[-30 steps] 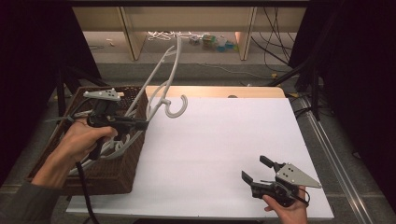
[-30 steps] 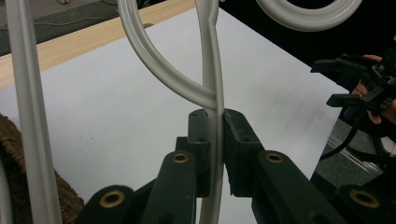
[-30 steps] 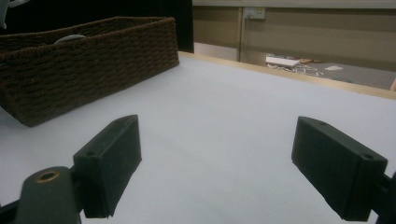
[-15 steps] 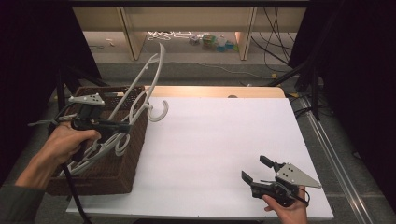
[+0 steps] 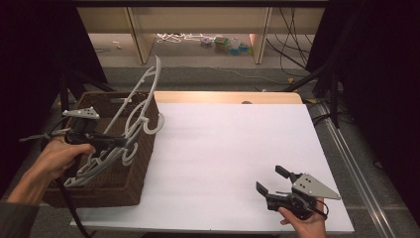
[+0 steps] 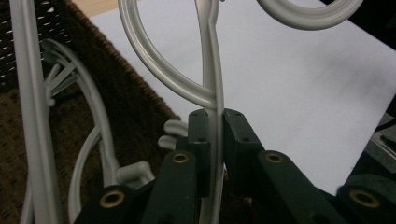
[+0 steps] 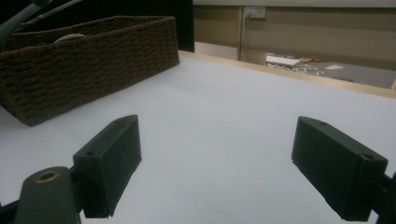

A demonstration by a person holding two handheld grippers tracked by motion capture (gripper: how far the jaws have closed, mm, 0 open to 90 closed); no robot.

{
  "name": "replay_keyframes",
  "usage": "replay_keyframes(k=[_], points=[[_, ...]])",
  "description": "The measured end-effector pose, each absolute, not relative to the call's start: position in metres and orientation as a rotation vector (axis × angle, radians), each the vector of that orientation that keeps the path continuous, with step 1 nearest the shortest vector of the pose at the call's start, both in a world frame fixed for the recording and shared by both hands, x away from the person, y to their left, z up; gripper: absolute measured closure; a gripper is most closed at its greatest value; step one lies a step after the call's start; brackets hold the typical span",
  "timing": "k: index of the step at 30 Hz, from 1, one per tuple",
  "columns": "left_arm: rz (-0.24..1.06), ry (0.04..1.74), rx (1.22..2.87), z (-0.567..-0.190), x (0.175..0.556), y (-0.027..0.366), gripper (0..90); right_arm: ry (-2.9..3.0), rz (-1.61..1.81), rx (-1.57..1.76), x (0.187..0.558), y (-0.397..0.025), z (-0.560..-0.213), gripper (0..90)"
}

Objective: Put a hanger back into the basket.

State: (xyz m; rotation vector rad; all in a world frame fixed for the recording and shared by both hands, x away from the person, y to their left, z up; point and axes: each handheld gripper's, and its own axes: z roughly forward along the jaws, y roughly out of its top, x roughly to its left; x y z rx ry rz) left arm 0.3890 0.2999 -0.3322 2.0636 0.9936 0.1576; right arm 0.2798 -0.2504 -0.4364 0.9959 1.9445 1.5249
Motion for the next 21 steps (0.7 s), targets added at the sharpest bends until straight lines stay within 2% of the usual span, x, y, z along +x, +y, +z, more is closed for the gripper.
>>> replay_keyframes(k=[12, 15, 16, 17, 21], points=[[0.176, 1.036, 2.152, -0.347, 0.385, 0.328, 81.8, 1.957, 1.511, 0.994, 0.28, -0.25, -0.437, 16.5], [0.169, 1.058, 2.126, -0.351, 0.384, 0.33, 81.9, 1.942, 1.525, 0.99, 0.28, -0.248, -0.437, 16.6], [0.163, 1.032, 2.175, -0.351, 0.385, 0.334, 81.9, 1.95, 1.516, 0.993, 0.28, -0.248, -0.437, 16.5], [0.162, 1.06, 2.139, -0.353, 0.384, 0.332, 81.9, 1.948, 1.53, 0.993, 0.28, -0.248, -0.438, 16.5], [0.162, 1.062, 2.198, -0.357, 0.384, 0.339, 81.9, 1.942, 1.545, 0.989, 0.281, -0.248, -0.438, 16.6]])
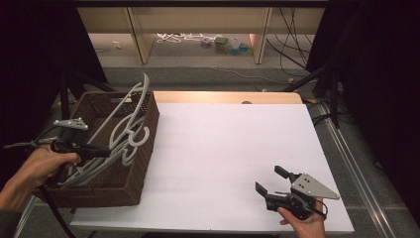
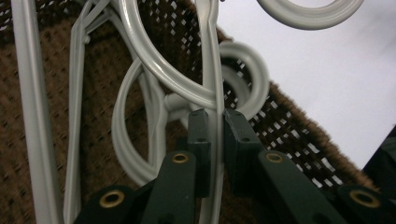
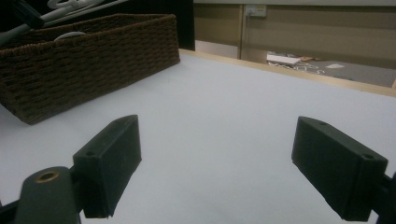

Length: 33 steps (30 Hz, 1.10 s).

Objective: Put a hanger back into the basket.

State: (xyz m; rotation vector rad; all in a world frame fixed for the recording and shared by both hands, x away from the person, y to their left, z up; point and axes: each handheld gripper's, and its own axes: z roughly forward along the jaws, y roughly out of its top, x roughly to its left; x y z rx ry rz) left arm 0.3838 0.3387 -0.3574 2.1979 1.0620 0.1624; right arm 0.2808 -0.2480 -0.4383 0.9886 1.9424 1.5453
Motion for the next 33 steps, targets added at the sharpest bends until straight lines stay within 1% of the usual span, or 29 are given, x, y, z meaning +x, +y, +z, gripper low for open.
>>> replay_keyframes(k=[7, 11, 14, 16, 18, 20, 24, 28, 33], points=[[0.146, 1.098, 2.209, -0.361, 0.381, 0.35, 81.8, 1.941, 1.542, 0.987, 0.281, -0.247, -0.438, 16.5], [0.137, 1.105, 2.248, -0.366, 0.379, 0.354, 81.8, 1.941, 1.543, 0.99, 0.281, -0.248, -0.438, 16.6], [0.126, 1.115, 2.249, -0.369, 0.378, 0.356, 81.8, 1.94, 1.54, 0.991, 0.281, -0.248, -0.438, 16.6], [0.12, 1.13, 2.221, -0.371, 0.377, 0.355, 81.8, 1.942, 1.544, 0.99, 0.281, -0.248, -0.438, 16.6], [0.112, 1.095, 2.275, -0.37, 0.378, 0.356, 81.8, 1.942, 1.54, 0.991, 0.281, -0.248, -0.438, 16.6], [0.103, 1.12, 2.242, -0.373, 0.378, 0.353, 81.7, 1.944, 1.54, 0.992, 0.281, -0.248, -0.438, 16.6], [0.097, 1.119, 2.289, -0.378, 0.381, 0.354, 81.7, 1.939, 1.546, 0.986, 0.281, -0.248, -0.438, 16.5], [0.081, 1.127, 2.281, -0.385, 0.381, 0.356, 81.6, 1.948, 1.522, 0.989, 0.28, -0.249, -0.437, 16.6], [0.092, 1.14, 2.253, -0.388, 0.38, 0.356, 81.3, 1.944, 1.541, 0.99, 0.281, -0.248, -0.438, 16.6]])
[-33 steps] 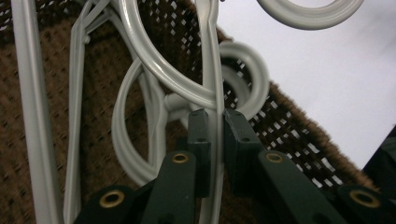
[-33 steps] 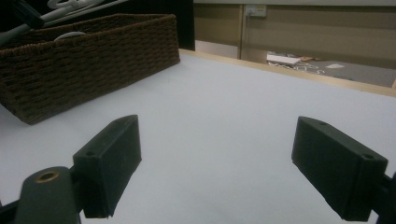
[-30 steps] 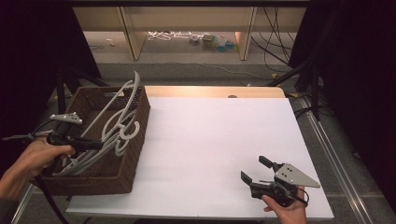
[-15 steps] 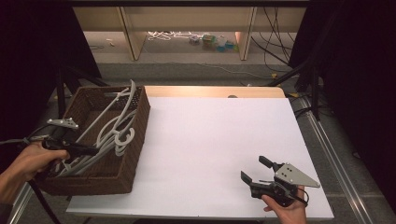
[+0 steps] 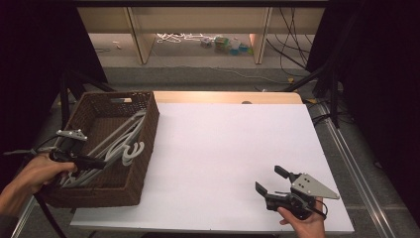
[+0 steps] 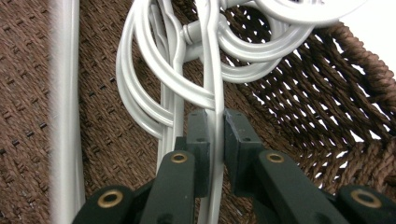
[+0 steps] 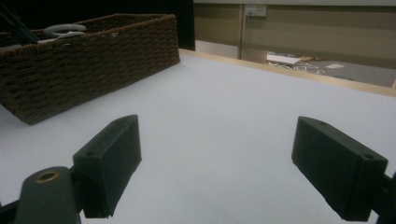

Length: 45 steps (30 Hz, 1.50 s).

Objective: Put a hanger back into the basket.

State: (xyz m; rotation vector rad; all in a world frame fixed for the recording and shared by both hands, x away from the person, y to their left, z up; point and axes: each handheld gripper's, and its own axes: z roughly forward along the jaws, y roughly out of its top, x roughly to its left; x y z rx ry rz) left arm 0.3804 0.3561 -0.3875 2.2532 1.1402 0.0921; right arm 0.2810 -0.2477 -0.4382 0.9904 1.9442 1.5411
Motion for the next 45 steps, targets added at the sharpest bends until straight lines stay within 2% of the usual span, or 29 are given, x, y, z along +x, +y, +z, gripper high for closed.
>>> replay_keyframes(k=[4, 5, 8, 10, 23, 28, 32, 40, 45], points=[[0.095, 1.146, 2.227, -0.391, 0.379, 0.356, 81.3, 1.941, 1.541, 0.988, 0.281, -0.247, -0.438, 16.5], [0.095, 1.127, 2.264, -0.39, 0.38, 0.358, 81.2, 1.944, 1.539, 0.994, 0.281, -0.248, -0.438, 16.6], [0.093, 1.155, 2.216, -0.394, 0.379, 0.357, 81.2, 1.943, 1.542, 0.989, 0.281, -0.247, -0.438, 16.5], [0.127, 1.137, 2.262, -0.394, 0.381, 0.359, 81.1, 1.942, 1.542, 0.988, 0.281, -0.247, -0.438, 16.5], [0.15, 1.153, 2.272, -0.394, 0.38, 0.358, 80.0, 1.944, 1.54, 0.993, 0.281, -0.248, -0.438, 16.6], [0.207, 1.2, 2.169, -0.388, 0.378, 0.357, 61.5, 1.952, 1.532, 0.991, 0.281, -0.248, -0.438, 16.6], [0.279, 1.213, 2.085, -0.38, 0.374, 0.351, 50.3, 1.947, 1.54, 0.993, 0.281, -0.247, -0.438, 16.6], [0.345, 1.209, 1.943, -0.371, 0.366, 0.338, 39.6, 1.939, 1.547, 0.988, 0.281, -0.248, -0.438, 16.6], [0.417, 1.195, 1.761, -0.362, 0.358, 0.329, 33.0, 1.94, 1.548, 0.992, 0.281, -0.247, -0.438, 16.6]])
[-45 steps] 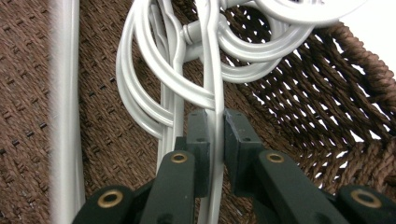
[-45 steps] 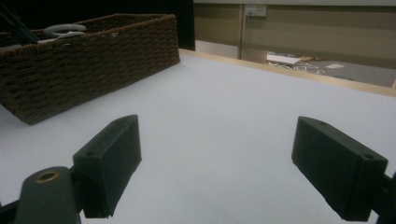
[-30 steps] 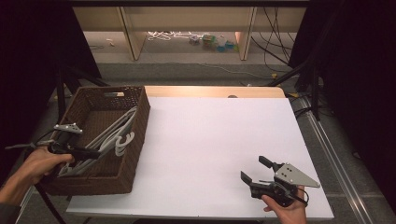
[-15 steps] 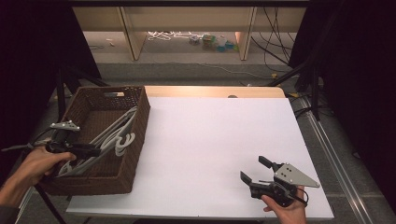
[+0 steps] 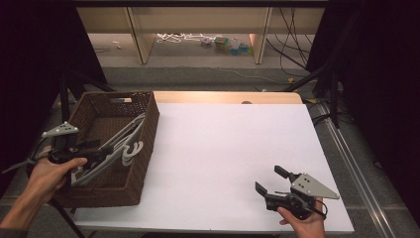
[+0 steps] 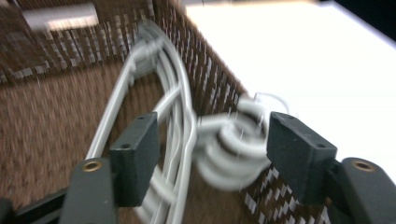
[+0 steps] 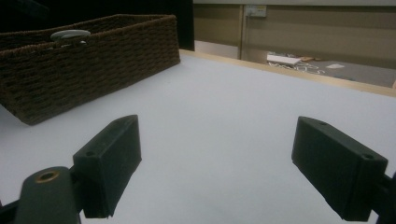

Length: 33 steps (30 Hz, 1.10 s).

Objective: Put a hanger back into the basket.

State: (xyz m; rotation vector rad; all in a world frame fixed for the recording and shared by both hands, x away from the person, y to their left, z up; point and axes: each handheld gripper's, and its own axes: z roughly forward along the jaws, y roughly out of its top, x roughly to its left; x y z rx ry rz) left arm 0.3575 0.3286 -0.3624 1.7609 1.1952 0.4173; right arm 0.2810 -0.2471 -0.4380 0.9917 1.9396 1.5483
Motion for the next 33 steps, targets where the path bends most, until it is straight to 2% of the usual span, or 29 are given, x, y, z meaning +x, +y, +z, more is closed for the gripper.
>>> replay_keyframes(k=[2, 4, 11, 21, 33], points=[[0.448, 1.163, 1.718, -0.361, 0.354, 0.323, 31.4, 1.936, 1.546, 0.988, 0.281, -0.247, -0.438, 16.5], [0.46, 1.151, 1.702, -0.361, 0.351, 0.317, 25.4, 1.94, 1.549, 0.989, 0.281, -0.247, -0.438, 16.5], [0.468, 1.121, 1.579, -0.36, 0.346, 0.304, 17.9, 1.961, 1.518, 1.001, 0.28, -0.249, -0.436, 16.4], [0.488, 1.069, 1.488, -0.367, 0.336, 0.28, 17.6, 1.933, 1.534, 1.003, 0.282, -0.25, -0.438, 16.2], [0.503, 0.998, 1.504, -0.373, 0.328, 0.247, 16.4, 1.933, 1.568, 0.971, 0.284, -0.251, -0.439, 16.1]])
